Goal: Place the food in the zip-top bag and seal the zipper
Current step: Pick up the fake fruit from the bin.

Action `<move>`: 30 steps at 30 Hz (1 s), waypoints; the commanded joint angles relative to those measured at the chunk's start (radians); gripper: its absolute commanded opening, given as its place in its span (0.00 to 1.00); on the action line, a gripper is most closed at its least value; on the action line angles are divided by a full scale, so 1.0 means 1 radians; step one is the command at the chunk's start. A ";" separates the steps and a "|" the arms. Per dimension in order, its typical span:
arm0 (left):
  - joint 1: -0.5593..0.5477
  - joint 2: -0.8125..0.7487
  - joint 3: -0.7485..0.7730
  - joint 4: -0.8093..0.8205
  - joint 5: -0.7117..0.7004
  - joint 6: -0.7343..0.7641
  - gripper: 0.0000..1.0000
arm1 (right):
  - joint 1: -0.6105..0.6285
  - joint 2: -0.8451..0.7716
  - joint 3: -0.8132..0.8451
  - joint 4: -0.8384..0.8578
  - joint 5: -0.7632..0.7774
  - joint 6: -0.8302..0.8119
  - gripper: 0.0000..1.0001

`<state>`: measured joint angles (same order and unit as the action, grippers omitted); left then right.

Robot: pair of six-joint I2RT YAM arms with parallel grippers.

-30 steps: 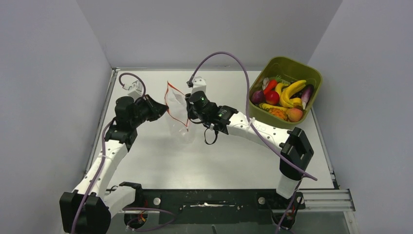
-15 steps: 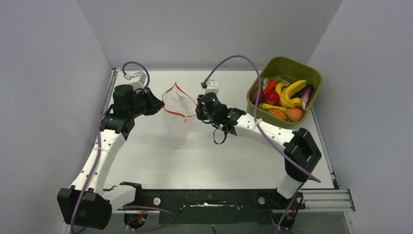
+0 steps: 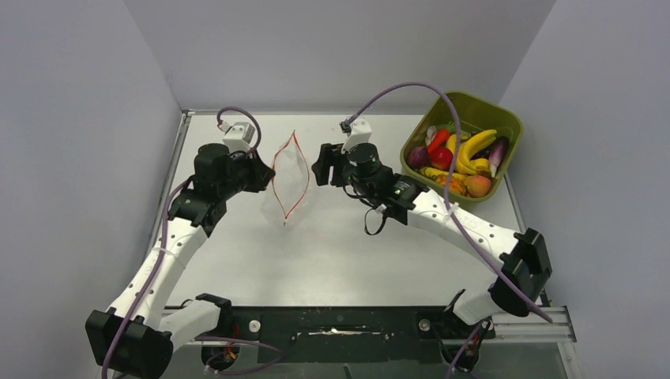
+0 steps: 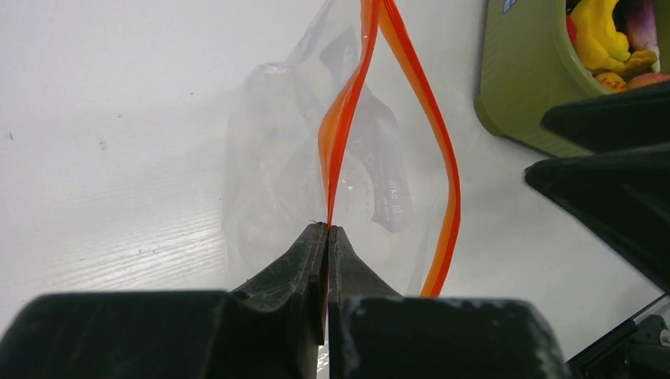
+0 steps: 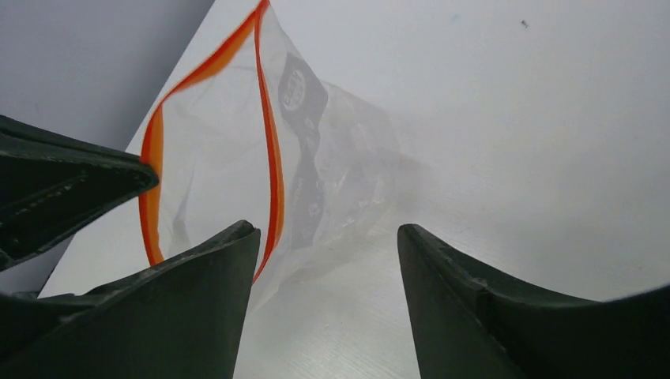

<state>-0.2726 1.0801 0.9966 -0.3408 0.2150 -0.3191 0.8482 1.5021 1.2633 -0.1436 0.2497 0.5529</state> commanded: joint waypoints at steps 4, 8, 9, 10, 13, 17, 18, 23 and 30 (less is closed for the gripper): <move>-0.063 -0.080 -0.040 0.084 -0.079 0.095 0.00 | -0.081 -0.108 0.053 -0.106 0.145 -0.121 0.71; -0.070 -0.124 -0.081 0.096 -0.100 0.100 0.00 | -0.186 -0.107 0.101 -0.195 0.248 -0.157 0.72; -0.070 -0.137 -0.097 0.103 -0.102 0.098 0.00 | -0.217 -0.101 0.114 -0.222 0.268 -0.165 0.72; -0.070 -0.153 -0.113 0.114 -0.104 0.094 0.00 | -0.251 -0.092 0.126 -0.240 0.286 -0.176 0.72; -0.071 -0.189 -0.156 0.147 -0.087 0.085 0.00 | -0.345 -0.068 0.143 -0.276 0.326 -0.226 0.69; -0.072 -0.203 -0.160 0.143 -0.088 0.082 0.00 | -0.462 -0.013 0.162 -0.316 0.322 -0.274 0.64; -0.073 -0.204 -0.161 0.146 -0.082 0.080 0.00 | -0.492 0.000 0.163 -0.319 0.296 -0.292 0.64; -0.071 -0.213 -0.160 0.135 -0.120 0.094 0.00 | -0.650 0.092 0.174 -0.315 0.269 -0.324 0.59; -0.074 -0.207 -0.056 0.033 -0.427 0.104 0.00 | -0.779 0.160 0.206 -0.315 0.255 -0.331 0.57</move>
<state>-0.3412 0.8860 0.8333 -0.2924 -0.0162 -0.2325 0.1303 1.6650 1.4075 -0.4747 0.5117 0.2420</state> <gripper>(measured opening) 0.010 0.576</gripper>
